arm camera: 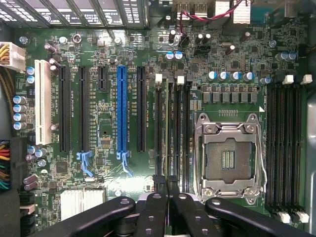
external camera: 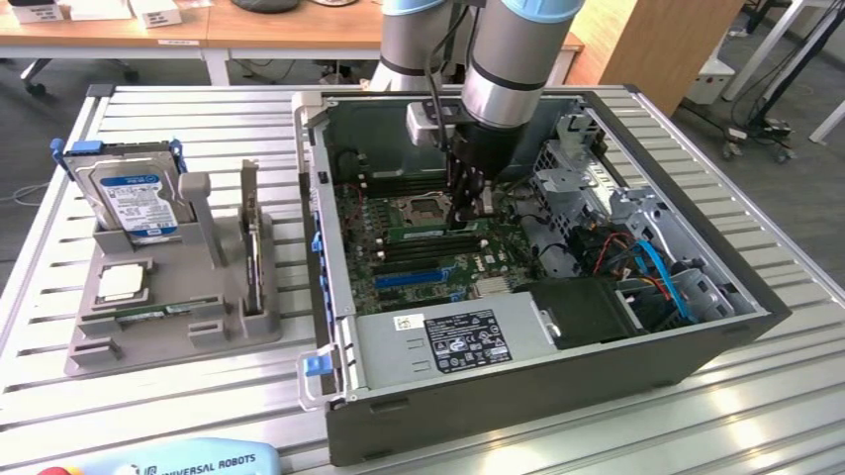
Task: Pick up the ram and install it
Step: 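Insert the ram into the slot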
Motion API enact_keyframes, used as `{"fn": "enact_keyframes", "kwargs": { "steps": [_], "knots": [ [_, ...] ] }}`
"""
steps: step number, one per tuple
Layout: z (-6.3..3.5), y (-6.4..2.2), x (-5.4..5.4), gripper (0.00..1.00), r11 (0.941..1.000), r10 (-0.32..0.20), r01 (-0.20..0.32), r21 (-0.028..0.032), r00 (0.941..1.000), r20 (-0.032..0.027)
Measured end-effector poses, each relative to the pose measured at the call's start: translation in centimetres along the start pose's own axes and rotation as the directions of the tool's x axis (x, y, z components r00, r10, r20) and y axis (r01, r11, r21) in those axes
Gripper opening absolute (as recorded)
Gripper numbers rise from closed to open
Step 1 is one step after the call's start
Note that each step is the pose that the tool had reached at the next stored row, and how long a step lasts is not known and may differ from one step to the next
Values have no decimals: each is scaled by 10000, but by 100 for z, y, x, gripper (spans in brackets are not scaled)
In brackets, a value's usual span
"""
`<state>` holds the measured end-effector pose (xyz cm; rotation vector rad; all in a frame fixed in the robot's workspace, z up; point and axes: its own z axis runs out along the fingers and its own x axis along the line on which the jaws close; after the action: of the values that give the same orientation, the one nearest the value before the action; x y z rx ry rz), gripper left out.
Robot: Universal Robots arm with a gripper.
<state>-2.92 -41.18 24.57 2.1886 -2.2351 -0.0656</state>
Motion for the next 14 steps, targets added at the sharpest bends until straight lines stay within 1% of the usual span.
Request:
{"fn": "enact_keyframes", "kwargs": {
  "steps": [14],
  "knots": [
    [-1, 0, 27, 11, 10000, 1, -1, 0, 10000, 0]
  ]
}}
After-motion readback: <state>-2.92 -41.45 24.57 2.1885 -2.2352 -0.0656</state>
